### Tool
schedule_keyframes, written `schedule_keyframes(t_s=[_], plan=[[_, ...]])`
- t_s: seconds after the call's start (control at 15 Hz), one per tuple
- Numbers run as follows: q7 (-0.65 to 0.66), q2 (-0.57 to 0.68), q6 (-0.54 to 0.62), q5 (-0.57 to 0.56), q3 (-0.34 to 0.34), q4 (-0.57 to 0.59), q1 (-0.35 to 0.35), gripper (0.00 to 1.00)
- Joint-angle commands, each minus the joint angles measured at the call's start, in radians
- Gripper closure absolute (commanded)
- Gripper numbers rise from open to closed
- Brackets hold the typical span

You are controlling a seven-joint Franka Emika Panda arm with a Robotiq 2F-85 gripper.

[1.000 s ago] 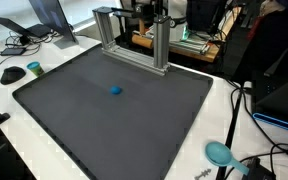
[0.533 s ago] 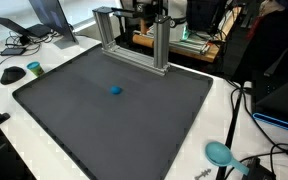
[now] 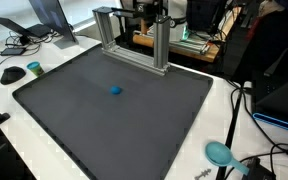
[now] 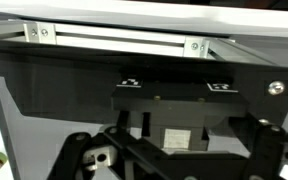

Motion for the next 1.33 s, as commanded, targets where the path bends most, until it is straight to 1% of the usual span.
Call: schedule_keyframes(t_s=[0.0, 0.33, 0.67, 0.73, 0.8, 0.87, 1.07, 1.13, 1.2, 1.27], plan=[[-0.022, -0.023, 0.014, -0.005, -0.015, -0.028, 0.012, 0.0], [-0.014, -0.016, -0.016, 0.004, -0.02, -0.023, 0.008, 0.0], [0.004, -0.01, -0.015, -0.003, -0.015, -0.019, 0.001, 0.0], [0.006, -0.007, -0.016, -0.006, -0.013, -0.018, -0.001, 0.08], [0.016, -0.004, -0.015, -0.012, -0.009, -0.017, -0.005, 0.26], [0.021, 0.0, -0.019, -0.01, -0.008, -0.015, -0.006, 0.34], [0.031, 0.006, -0.026, -0.006, -0.01, -0.011, -0.008, 0.55], [0.039, 0.007, -0.031, -0.009, -0.007, -0.008, -0.014, 0.61], [0.04, 0.006, -0.038, -0.008, -0.008, -0.004, -0.015, 0.65], [0.046, 0.01, -0.05, -0.007, -0.007, 0.002, -0.015, 0.66]])
